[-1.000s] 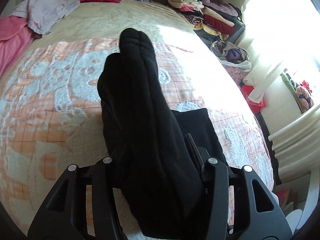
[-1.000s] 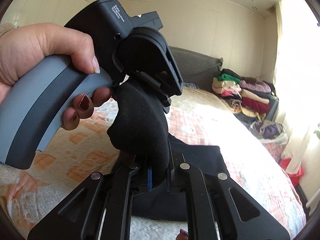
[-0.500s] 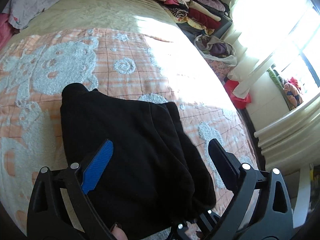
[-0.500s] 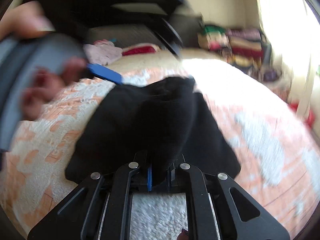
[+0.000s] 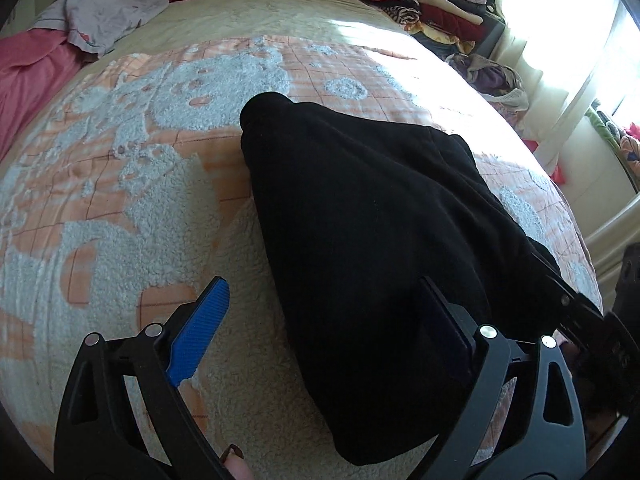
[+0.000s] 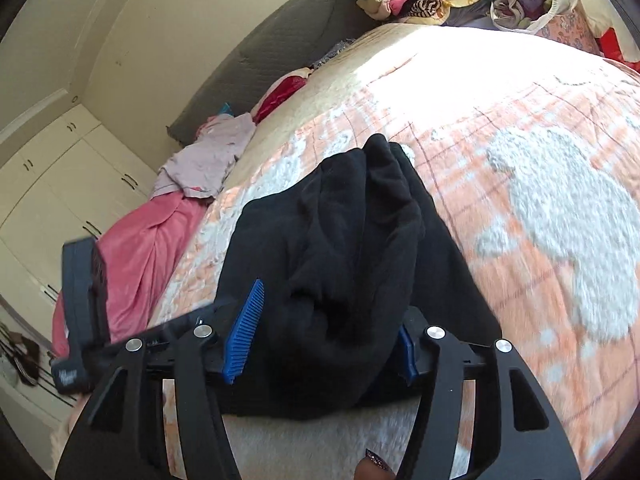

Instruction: Fold small clothes

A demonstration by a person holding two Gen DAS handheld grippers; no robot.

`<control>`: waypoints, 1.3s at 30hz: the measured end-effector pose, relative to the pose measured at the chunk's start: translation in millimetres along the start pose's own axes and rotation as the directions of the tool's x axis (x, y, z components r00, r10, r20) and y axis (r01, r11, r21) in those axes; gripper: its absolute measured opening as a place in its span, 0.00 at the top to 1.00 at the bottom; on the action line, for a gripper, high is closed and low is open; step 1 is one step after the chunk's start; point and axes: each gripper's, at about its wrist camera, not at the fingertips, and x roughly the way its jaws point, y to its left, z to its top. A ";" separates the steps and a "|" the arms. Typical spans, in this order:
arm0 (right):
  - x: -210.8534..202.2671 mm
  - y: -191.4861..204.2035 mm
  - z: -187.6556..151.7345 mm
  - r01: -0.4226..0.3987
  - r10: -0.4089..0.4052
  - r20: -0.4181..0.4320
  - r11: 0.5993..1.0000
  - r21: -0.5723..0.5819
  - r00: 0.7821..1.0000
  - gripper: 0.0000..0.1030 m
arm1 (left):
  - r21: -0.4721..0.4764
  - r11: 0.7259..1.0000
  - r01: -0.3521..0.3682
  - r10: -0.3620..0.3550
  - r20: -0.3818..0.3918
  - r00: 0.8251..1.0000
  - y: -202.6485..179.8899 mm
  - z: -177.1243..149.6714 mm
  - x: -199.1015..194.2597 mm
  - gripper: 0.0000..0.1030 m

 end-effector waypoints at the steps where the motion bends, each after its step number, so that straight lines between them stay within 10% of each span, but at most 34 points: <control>1: 6.1 -9.3 11.3 0.015 -0.014 -0.016 1.000 0.008 1.000 0.45 | -0.003 1.000 0.004 -0.004 0.000 1.000 -1.3 -0.9 -0.7 0.16; 4: 10.0 -10.7 20.0 0.029 -0.030 -0.033 0.999 -0.015 0.999 0.56 | 0.011 1.000 0.000 0.000 0.002 1.000 -3.3 -2.8 -2.7 0.16; 5: 10.3 -7.7 21.1 0.031 -0.032 -0.038 0.999 -0.037 0.999 0.75 | 0.015 1.000 0.000 0.000 0.002 1.000 -4.3 -2.5 -3.3 0.16; 11: -1.2 20.8 32.8 0.044 -0.041 0.017 0.974 -0.223 0.999 0.81 | 0.029 1.000 -0.003 0.003 0.006 1.000 -8.2 -2.1 -6.0 0.16; 15: -11.1 21.2 39.5 0.129 -0.102 0.099 0.938 -0.321 0.990 0.81 | 0.018 0.999 0.028 -0.028 0.001 1.000 -8.4 -1.2 -5.6 0.16; 19: 15.6 -13.4 27.9 0.177 -0.181 0.004 0.955 -0.240 0.984 0.77 | 0.028 0.999 0.023 -0.022 -0.027 0.999 -11.1 -5.8 4.0 0.16; 30: -23.9 -21.9 13.0 0.109 -0.105 0.038 0.984 -0.140 0.994 0.53 | 0.030 0.998 0.063 -0.062 -0.025 0.998 -10.1 -16.4 -4.2 0.16; 39: -38.3 -28.4 4.5 0.082 -0.080 0.024 0.991 -0.109 0.997 0.55 | 0.062 0.995 0.080 -0.077 -0.045 0.996 -18.7 -41.4 -3.2 0.16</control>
